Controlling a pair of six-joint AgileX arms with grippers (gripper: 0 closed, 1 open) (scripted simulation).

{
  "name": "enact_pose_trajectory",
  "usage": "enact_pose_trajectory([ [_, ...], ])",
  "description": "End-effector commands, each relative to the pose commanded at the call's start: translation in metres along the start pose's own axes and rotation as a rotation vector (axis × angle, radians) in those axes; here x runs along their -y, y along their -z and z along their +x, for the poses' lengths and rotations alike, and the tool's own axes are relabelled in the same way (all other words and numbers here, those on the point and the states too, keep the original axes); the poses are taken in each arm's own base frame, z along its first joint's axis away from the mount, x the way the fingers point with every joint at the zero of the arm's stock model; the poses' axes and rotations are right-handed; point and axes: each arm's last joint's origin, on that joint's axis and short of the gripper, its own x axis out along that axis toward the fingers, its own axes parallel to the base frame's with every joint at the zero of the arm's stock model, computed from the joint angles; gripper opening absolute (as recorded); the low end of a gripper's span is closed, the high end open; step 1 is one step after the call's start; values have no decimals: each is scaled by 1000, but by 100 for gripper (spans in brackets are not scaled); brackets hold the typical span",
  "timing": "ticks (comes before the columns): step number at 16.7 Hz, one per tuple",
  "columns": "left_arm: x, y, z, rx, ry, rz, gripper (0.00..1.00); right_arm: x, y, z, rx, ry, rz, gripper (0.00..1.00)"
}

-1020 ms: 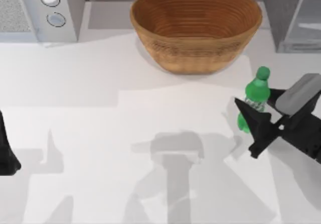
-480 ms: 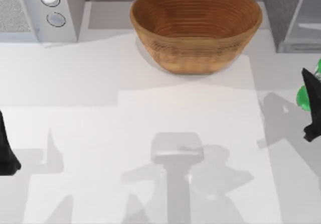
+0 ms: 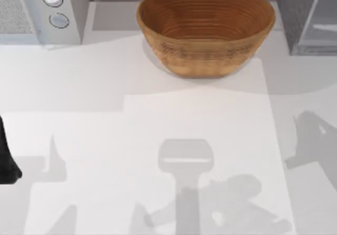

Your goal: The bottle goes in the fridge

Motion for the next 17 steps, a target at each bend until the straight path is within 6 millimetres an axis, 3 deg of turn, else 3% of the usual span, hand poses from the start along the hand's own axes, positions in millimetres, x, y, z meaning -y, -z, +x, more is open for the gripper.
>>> enact_pose_trajectory([
  [8,0,0,0,0,0,0,100,8,20,-43,-56,276,25,1],
  [17,0,0,0,0,0,0,100,7,20,-47,-52,283,31,1],
])
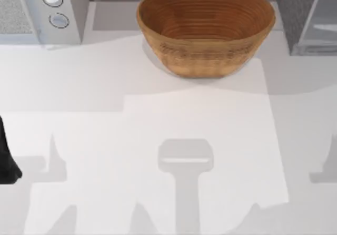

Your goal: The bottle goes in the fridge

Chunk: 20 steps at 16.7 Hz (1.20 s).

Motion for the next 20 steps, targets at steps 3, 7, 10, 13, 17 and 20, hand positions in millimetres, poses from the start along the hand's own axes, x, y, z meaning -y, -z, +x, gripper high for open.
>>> enact_pose_trajectory([
  [3,0,0,0,0,0,0,100,1,-12,2,18,-1,-2,1],
  [7,0,0,0,0,0,0,100,3,-41,16,26,1,-4,1],
  [10,0,0,0,0,0,0,100,8,-64,43,9,5,-6,1],
  [13,0,0,0,0,0,0,100,17,-83,82,5,10,-7,1],
  [17,0,0,0,0,0,0,100,35,-85,148,-11,8,-2,1],
  [20,0,0,0,0,0,0,100,51,-71,198,-11,4,-1,1],
])
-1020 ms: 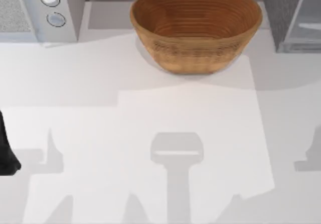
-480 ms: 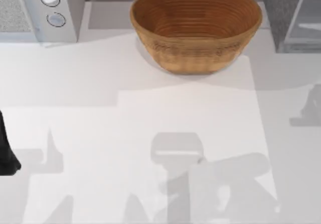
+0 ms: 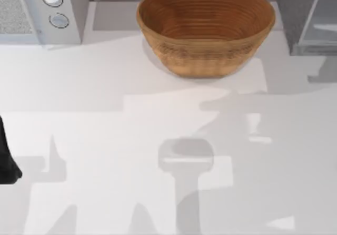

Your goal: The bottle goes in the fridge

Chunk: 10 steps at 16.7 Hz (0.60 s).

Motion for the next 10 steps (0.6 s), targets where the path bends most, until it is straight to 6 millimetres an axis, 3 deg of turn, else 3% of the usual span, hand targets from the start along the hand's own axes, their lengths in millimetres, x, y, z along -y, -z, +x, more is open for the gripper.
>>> enact_pose_trajectory([
  [5,0,0,0,0,0,0,100,30,44,64,11,1,-2,1],
  [10,0,0,0,0,0,0,100,49,90,96,4,0,1,1],
])
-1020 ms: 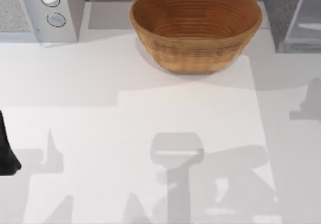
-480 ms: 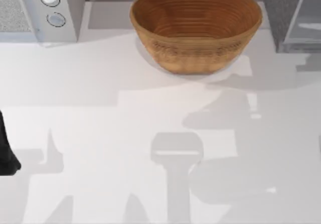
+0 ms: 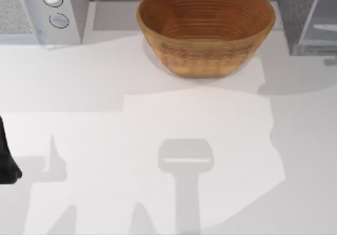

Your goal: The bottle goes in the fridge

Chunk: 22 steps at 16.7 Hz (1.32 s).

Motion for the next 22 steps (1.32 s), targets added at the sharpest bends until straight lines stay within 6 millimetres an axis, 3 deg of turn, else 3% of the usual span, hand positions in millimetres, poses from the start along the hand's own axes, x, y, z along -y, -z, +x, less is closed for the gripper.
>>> enact_pose_trajectory([
  [3,0,0,0,0,0,0,100,3,9,6,7,-4,0,1],
  [10,0,0,0,0,0,0,100,0,9,9,6,-12,3,1],
  [22,0,0,0,0,0,0,100,3,9,94,0,-9,3,1],
])
